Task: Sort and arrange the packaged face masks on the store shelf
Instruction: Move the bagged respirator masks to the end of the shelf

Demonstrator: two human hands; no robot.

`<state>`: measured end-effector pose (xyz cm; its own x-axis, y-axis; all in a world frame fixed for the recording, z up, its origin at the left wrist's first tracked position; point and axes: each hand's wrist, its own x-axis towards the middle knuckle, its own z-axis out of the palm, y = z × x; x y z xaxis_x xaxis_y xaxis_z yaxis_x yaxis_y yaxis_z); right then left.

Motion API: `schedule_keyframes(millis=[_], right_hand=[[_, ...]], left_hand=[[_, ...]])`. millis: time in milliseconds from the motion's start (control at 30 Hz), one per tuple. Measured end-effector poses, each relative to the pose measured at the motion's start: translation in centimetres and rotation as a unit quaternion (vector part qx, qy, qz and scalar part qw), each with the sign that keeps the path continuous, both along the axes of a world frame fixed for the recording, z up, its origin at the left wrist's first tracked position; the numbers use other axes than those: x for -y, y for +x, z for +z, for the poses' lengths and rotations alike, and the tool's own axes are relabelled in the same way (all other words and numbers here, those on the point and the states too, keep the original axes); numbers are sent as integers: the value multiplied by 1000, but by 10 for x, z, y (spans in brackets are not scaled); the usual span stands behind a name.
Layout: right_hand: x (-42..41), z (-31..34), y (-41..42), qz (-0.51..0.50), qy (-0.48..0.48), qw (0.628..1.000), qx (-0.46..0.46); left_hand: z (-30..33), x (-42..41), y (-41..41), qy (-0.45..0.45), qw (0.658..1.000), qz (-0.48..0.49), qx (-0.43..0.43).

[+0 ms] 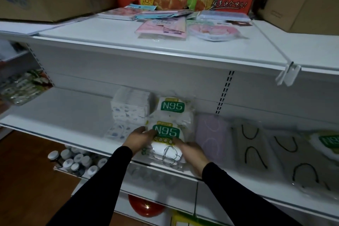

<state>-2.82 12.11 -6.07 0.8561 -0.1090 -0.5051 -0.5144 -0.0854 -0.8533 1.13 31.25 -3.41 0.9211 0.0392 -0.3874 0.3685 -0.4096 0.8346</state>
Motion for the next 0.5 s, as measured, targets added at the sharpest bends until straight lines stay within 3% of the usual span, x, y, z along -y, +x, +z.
schedule_keyframes(millis=[167, 300, 400, 500], right_hand=[[11, 12, -6, 32, -52, 998, 31], [24, 26, -10, 25, -76, 992, 92], [43, 35, -12, 26, -105, 986, 128], [71, 43, -19, -39, -94, 981, 162]], left_hand=[[21, -6, 2, 55, 998, 7, 21], [41, 13, -1, 102, 989, 4, 103], [59, 43, -2, 99, 981, -11, 169], [72, 84, -2, 68, 975, -47, 207]])
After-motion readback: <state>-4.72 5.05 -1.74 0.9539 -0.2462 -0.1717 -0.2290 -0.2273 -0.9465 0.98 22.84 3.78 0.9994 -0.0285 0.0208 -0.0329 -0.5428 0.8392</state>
